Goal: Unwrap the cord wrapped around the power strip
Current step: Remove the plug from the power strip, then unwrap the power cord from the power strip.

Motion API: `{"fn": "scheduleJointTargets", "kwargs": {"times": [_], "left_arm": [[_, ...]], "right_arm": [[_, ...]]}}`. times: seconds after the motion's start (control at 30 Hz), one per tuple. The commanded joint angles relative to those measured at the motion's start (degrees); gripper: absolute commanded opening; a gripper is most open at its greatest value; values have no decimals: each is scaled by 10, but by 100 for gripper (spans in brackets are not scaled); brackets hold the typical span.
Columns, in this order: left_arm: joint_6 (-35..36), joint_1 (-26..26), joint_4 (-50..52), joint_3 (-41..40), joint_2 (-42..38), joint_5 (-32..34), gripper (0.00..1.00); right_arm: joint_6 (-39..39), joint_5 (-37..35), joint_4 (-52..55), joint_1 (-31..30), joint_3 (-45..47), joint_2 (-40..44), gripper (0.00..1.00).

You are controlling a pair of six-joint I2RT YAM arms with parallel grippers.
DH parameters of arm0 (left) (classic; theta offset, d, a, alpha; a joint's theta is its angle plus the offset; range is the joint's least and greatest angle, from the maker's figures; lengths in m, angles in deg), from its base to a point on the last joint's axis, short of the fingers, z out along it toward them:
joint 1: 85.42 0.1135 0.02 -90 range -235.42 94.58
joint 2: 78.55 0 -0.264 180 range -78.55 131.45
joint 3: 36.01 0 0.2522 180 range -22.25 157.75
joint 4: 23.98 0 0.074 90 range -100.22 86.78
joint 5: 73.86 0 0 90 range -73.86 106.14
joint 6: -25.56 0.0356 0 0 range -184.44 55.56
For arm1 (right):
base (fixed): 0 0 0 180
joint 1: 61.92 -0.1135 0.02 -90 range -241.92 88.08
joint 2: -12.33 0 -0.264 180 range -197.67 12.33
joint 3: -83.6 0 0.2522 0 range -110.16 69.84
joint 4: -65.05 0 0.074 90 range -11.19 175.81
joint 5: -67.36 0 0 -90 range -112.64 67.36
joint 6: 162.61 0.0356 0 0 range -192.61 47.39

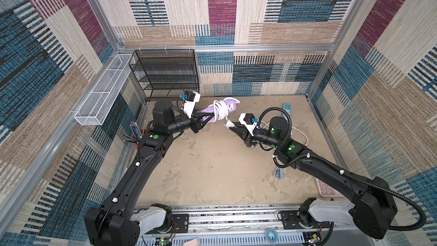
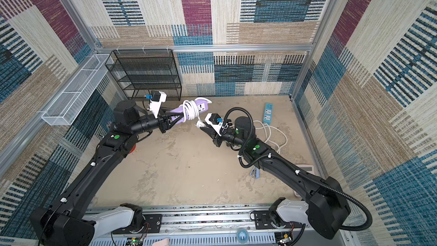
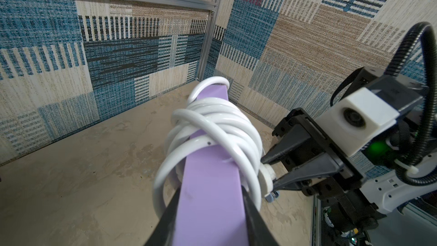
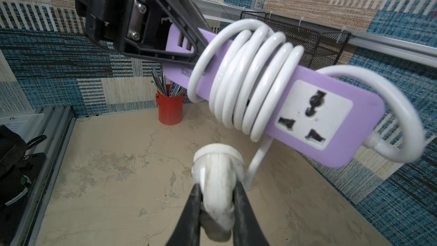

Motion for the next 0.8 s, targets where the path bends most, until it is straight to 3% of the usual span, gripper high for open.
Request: {"fn": "scheduleJointTargets", "kwargs": {"times": [0.0, 0.13, 0.27, 0.5, 0.57, 0.77], "left_arm": [[-19, 4, -66, 16, 0, 16, 0], [-17, 4, -66, 15, -4, 9, 0], [-16, 4, -67, 13, -4, 5, 0], [-14, 4, -64, 12, -6, 4, 0], [-12, 4, -61, 12, -8, 5, 0], [-8, 4, -53, 18, -14, 2, 0]], "right_arm": [[-3, 24, 36, -3, 3, -12, 9], [-6, 25, 40, -5, -4, -20, 14], [-7, 22, 34, -5, 1, -15, 30], [-7, 12, 43, -5, -2, 7, 77], [-4, 6, 38, -5, 1, 19, 96], [15, 24, 51, 28, -11, 47, 98]]}}
